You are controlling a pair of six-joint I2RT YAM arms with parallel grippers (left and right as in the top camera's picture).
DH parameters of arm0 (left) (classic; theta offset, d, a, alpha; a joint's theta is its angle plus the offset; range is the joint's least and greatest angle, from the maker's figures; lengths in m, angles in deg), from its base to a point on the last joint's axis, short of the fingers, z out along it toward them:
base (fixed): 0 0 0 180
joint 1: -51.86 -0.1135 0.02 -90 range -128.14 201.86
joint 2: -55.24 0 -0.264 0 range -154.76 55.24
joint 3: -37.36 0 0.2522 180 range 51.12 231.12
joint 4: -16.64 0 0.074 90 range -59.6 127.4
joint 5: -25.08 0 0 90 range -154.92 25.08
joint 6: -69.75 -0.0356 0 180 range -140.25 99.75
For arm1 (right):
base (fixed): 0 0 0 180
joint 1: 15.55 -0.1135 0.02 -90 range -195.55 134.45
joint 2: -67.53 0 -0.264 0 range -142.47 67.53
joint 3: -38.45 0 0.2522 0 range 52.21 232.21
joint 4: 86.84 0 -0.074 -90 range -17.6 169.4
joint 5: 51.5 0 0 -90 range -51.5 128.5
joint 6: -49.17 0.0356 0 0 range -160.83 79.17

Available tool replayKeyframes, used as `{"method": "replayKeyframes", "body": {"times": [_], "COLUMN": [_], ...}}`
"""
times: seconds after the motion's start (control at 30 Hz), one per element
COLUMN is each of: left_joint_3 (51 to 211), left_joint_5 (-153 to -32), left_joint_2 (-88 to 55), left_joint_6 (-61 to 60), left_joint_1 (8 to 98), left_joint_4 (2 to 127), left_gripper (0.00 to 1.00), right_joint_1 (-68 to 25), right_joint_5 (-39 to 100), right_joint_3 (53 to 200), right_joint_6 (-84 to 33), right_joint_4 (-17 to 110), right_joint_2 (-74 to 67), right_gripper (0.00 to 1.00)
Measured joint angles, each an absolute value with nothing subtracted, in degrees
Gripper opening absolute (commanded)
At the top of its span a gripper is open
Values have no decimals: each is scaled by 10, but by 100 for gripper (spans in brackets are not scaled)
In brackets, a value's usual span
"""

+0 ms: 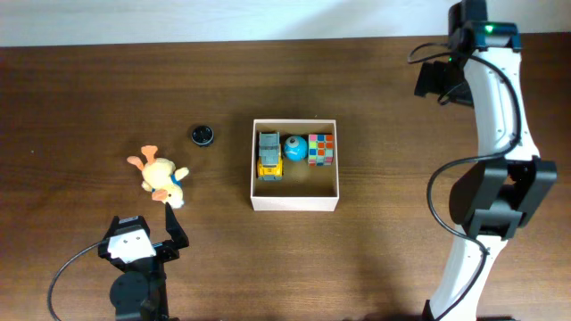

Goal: Pack container
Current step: 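Move the left gripper forward over the black toy wheel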

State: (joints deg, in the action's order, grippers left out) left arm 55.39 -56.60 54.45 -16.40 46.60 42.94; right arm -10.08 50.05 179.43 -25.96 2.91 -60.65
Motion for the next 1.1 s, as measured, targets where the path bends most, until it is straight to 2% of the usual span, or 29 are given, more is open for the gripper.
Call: {"method": "replayKeyframes", "body": {"times": [0.43,0.67,0.87,1.1], "left_joint_3": [554,554,602,866], "left_joint_5": [-571,-635,-662,-695], "left_joint_2": [544,519,372,99], "left_joint_6": [-164,-120,-92,-97], "left_joint_1": [466,466,466,466], "left_joint_4": [416,376,366,429], "left_gripper": [99,99,99,99], "right_joint_1": [-101,-101,-101,-101], "right_joint_5": [501,501,501,501], "right_joint_3": [1794,1794,1794,1794], "right_joint_6": [-259,-259,-258,-258], "right_joint_4": [32,31,31,32], "right_joint_2": [-609,-609,-609,-609], "right_gripper": [99,99,99,99]}}
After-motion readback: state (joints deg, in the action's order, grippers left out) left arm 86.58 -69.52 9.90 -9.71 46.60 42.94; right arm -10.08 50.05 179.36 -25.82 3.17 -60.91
